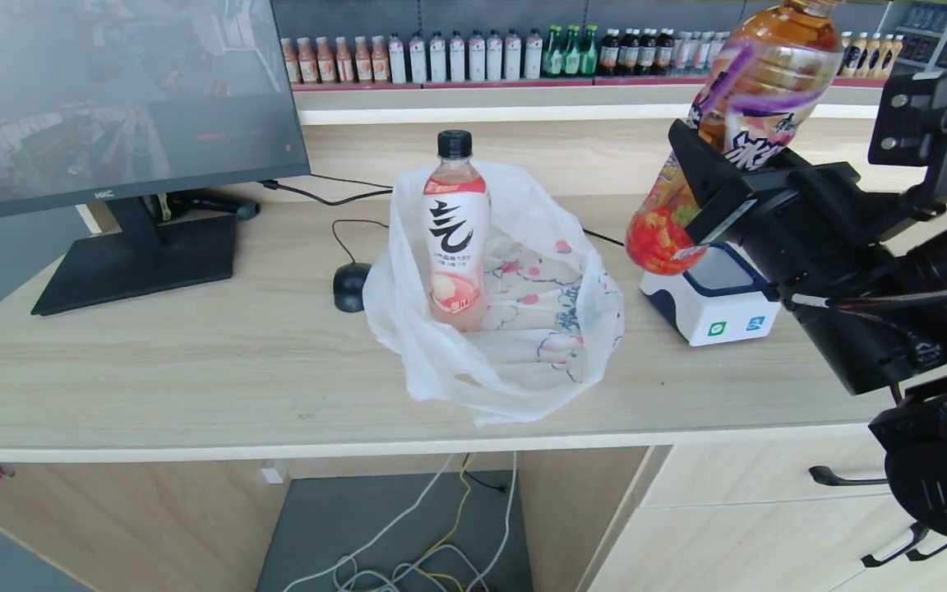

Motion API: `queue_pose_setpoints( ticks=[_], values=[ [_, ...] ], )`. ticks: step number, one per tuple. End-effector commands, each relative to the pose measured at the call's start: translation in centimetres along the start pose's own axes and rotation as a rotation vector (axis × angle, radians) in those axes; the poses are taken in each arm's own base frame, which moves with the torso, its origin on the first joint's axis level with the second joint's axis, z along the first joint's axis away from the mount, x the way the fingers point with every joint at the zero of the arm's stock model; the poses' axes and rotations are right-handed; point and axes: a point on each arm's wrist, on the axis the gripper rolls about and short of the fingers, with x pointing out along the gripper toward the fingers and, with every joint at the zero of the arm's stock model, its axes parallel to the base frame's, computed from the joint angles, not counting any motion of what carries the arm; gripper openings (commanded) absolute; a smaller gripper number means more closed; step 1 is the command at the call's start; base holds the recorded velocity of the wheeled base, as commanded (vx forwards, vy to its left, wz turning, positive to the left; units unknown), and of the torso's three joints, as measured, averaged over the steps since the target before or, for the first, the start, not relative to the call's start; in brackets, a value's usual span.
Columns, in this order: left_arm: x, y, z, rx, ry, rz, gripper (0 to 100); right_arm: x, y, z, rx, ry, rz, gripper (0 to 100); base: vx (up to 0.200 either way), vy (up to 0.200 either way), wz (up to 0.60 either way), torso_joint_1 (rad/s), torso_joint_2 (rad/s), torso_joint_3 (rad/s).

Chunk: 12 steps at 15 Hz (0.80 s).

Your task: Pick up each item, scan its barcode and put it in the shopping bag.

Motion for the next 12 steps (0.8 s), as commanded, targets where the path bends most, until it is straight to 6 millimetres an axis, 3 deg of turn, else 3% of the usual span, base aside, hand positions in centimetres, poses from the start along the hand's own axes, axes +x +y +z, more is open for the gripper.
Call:
queue_pose_setpoints(
  ticks=[1, 8, 9, 12],
  values=[
    [0.0, 0.0, 0.0, 0.001, 0.0, 0.001, 100, 0.0, 0.2, 0.0, 0.004, 0.0, 0.005, 0, 0.0, 0.0, 0.0, 0.0, 0.0, 0.0],
    [0.0, 0.0, 0.0, 0.001, 0.0, 0.001, 100, 0.8, 1.4, -1.1, 0.02, 0.009, 0.034, 0, 0.0, 0.0, 0.0, 0.0, 0.0, 0.0],
    [0.0, 0.0, 0.0, 0.001, 0.0, 0.001, 100, 1.4, 1.7, -1.9, 0.021, 0.015, 0.034, 0, 0.0, 0.0, 0.0, 0.0, 0.0, 0.0],
    [0.0, 0.0, 0.0, 0.001, 0.0, 0.001, 100, 0.8, 2.0, -4.8, 0.03, 0.097, 0.047, 0, 0.0, 0.0, 0.0, 0.0, 0.0, 0.0]
  ],
)
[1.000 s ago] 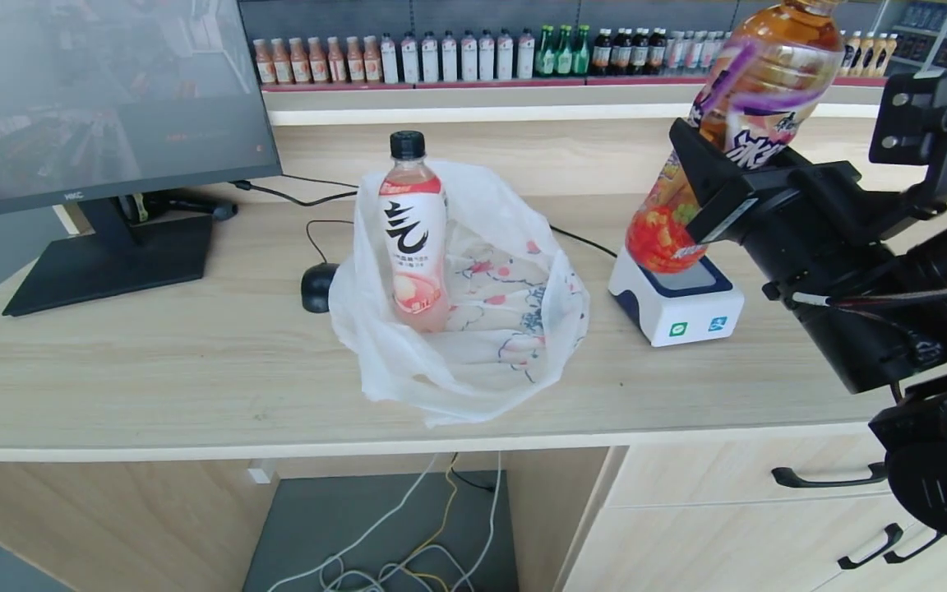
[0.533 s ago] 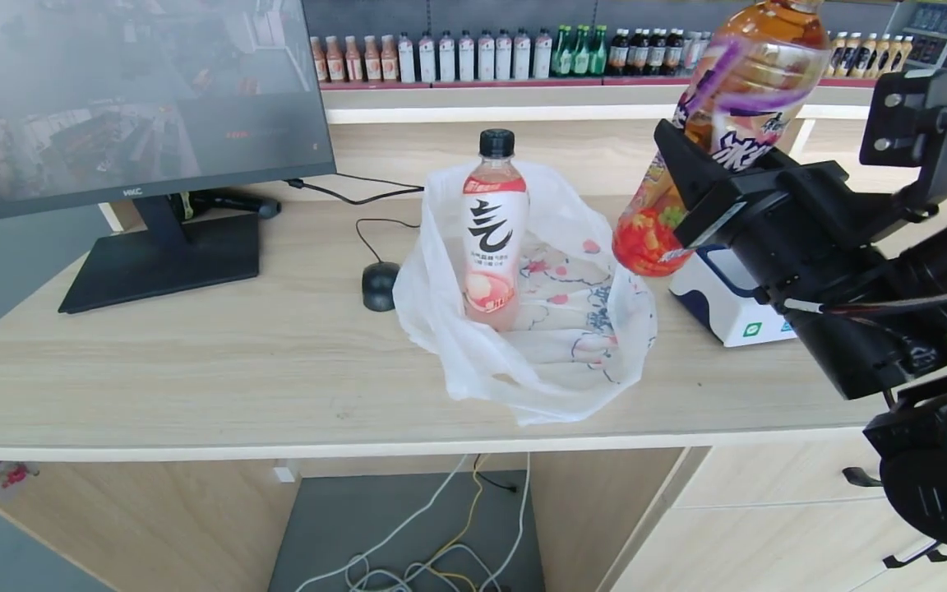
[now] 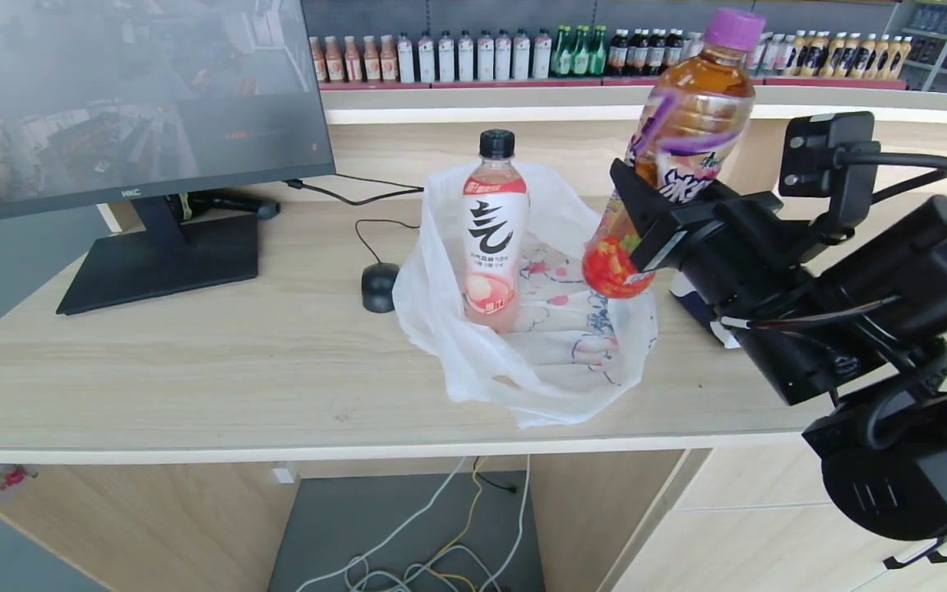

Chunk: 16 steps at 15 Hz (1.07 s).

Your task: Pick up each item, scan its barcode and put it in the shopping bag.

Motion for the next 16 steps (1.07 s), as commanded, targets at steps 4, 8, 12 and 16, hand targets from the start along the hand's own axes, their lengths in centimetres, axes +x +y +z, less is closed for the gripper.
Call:
queue_pose_setpoints(
  ticks=[4, 8, 12, 16],
  values=[
    [0.0, 0.0, 0.0, 0.0, -0.001, 0.001, 100, 2.2, 0.5, -3.3, 0.008, 0.017, 0.0, 0, 0.0, 0.0, 0.0, 0.0, 0.0, 0.0],
    [0.0, 0.0, 0.0, 0.0, -0.001, 0.001, 100, 3.2, 0.7, -4.5, 0.014, 0.014, -0.002, 0, 0.0, 0.0, 0.0, 0.0, 0.0, 0.0],
    [0.0, 0.0, 0.0, 0.0, -0.001, -0.001, 100, 3.8, 0.9, -5.8, 0.015, 0.025, 0.001, 0, 0.0, 0.0, 0.0, 0.0, 0.0, 0.0],
    [0.0, 0.0, 0.0, 0.0, -0.001, 0.001, 100, 4.1, 1.0, -7.4, -0.002, 0.049, 0.001, 0, 0.0, 0.0, 0.0, 0.0, 0.0, 0.0]
  ],
)
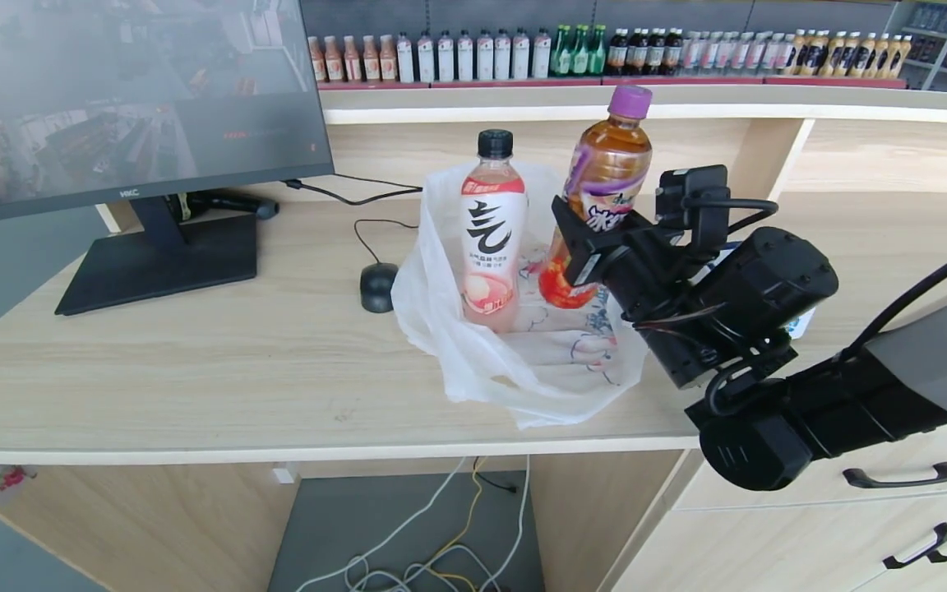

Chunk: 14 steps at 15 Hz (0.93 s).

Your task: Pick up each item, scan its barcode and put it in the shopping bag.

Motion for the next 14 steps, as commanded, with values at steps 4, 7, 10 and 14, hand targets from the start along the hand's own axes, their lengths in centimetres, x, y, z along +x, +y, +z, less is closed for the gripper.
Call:
queue_pose_setpoints(
  ticks=[4, 7, 10, 14],
  values=[
    [0.0, 0.0, 0.0, 0.0, -0.001, 0.001, 100, 0.5, -0.4, -2.3, -0.046, 0.038, -0.011, 0, 0.0, 0.0, 0.0, 0.0, 0.0, 0.0],
    [0.0, 0.0, 0.0, 0.0, -0.001, 0.001, 100, 0.5, -1.4, -2.6, -0.077, 0.046, -0.03, 0, 0.0, 0.0, 0.0, 0.0, 0.0, 0.0],
    [0.0, 0.0, 0.0, 0.0, -0.001, 0.001, 100, 0.3, -1.7, -3.0, -0.082, 0.06, -0.036, 0, 0.0, 0.0, 0.0, 0.0, 0.0, 0.0],
    [0.0, 0.0, 0.0, 0.0, -0.001, 0.001, 100, 0.3, -1.3, -3.5, -0.079, 0.073, -0.026, 0, 0.0, 0.0, 0.0, 0.0, 0.0, 0.0]
  ],
)
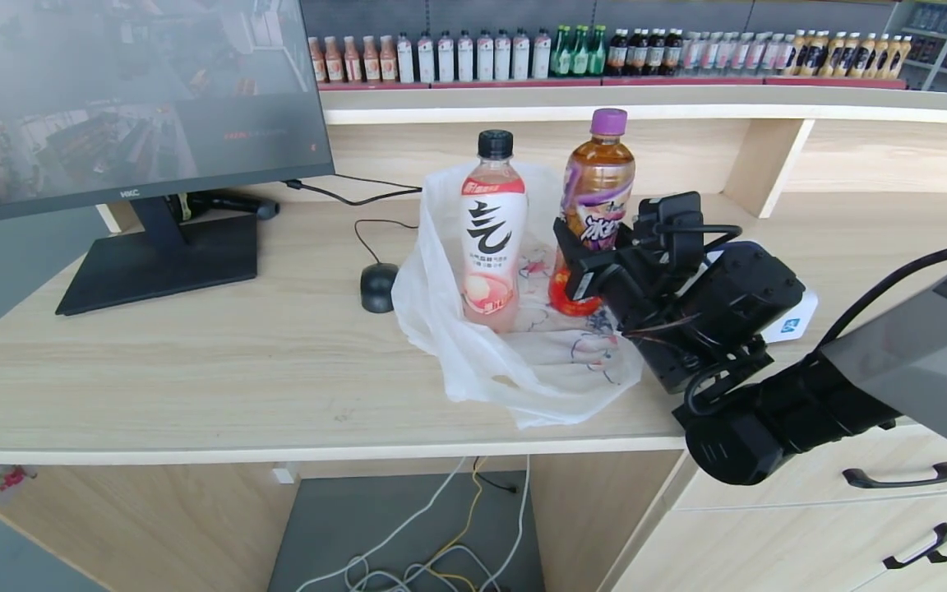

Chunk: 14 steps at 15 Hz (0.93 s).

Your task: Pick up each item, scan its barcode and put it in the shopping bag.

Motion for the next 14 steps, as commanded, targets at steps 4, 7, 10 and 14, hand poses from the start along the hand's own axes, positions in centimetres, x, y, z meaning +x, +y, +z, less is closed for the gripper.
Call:
queue_pose_setpoints(
  ticks=[4, 7, 10, 14],
  values=[
    [0.0, 0.0, 0.0, 0.0, -0.001, 0.0, 100, -0.36, 0.05, -0.68, -0.001, 0.029, 0.008, 0, 0.0, 0.0, 0.0, 0.0, 0.0, 0.0],
    [0.0, 0.0, 0.0, 0.0, -0.001, 0.0, 100, -0.26, 0.1, -0.88, -0.001, 0.028, 0.013, 0, 0.0, 0.0, 0.0, 0.0, 0.0, 0.0],
    [0.0, 0.0, 0.0, 0.0, -0.001, 0.0, 100, -0.31, 0.03, -0.87, 0.001, 0.028, 0.012, 0, 0.0, 0.0, 0.0, 0.0, 0.0, 0.0],
    [0.0, 0.0, 0.0, 0.0, -0.001, 0.0, 100, -0.6, -0.04, -1.08, -0.001, 0.041, 0.01, 0, 0.0, 0.0, 0.0, 0.0, 0.0, 0.0]
  ],
)
